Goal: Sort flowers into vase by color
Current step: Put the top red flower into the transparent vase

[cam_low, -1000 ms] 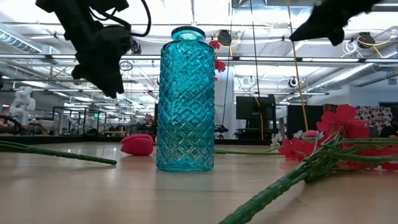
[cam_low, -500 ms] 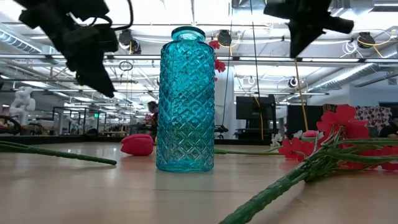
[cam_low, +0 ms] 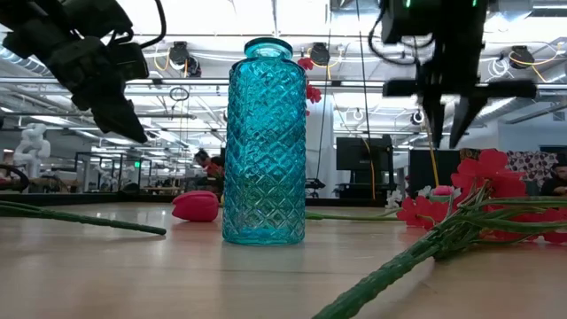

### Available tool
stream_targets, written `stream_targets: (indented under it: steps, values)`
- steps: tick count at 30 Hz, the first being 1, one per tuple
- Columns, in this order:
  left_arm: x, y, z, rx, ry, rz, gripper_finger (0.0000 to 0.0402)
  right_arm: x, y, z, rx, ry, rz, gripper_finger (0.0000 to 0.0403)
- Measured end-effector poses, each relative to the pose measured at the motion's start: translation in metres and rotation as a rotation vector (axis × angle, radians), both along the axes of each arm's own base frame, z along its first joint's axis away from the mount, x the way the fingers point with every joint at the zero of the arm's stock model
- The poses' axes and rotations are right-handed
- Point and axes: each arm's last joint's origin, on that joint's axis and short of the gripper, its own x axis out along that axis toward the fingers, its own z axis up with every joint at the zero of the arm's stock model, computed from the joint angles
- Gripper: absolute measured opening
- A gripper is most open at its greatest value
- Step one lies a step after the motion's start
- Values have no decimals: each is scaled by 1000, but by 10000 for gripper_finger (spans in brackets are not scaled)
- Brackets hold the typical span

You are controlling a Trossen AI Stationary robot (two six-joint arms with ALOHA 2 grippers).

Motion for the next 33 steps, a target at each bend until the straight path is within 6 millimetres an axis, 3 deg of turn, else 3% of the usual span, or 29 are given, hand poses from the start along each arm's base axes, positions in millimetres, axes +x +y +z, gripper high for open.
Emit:
stream_targets:
  steps: [6, 15, 26, 33]
  values:
    - [0, 0, 0, 0, -2, -10, 157, -8, -22, -35, 51, -41, -102, 123]
    - [0, 0, 0, -5, -2, -11, 157, -10, -54, -49, 30, -129, -144, 153]
    - [0, 0, 0, -25, -6, 17, 157, -15, -78, -75, 66, -199, -223, 125]
    - [2, 0, 3, -35, -35, 39, 157, -16, -85, -85, 61, -148, -163, 104]
